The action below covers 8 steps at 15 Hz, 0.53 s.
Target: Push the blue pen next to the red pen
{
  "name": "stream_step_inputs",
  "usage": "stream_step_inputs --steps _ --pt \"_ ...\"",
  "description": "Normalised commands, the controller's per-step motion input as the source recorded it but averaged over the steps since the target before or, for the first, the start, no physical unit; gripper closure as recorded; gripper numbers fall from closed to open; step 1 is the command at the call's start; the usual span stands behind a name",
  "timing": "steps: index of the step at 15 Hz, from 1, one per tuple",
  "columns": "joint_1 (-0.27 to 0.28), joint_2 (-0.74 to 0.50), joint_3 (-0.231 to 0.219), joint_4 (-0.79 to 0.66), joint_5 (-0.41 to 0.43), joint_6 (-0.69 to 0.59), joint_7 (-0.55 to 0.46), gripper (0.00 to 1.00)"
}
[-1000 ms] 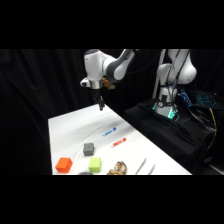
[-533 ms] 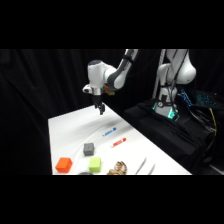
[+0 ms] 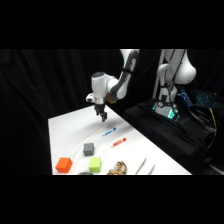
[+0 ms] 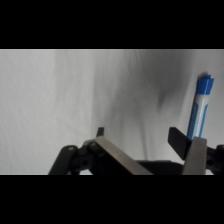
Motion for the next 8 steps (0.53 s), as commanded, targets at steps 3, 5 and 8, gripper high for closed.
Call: stream_step_inputs --steps 3,5,8 --pt "0.023 0.10 0.023 -0.07 0.048 0.29 -0.03 0.00" --pt "0.040 0.10 0.019 -0.06 0.056 0.27 0.00 0.00" --pt "0.058 0.09 0.014 -0.06 0.062 0.26 0.02 0.00"
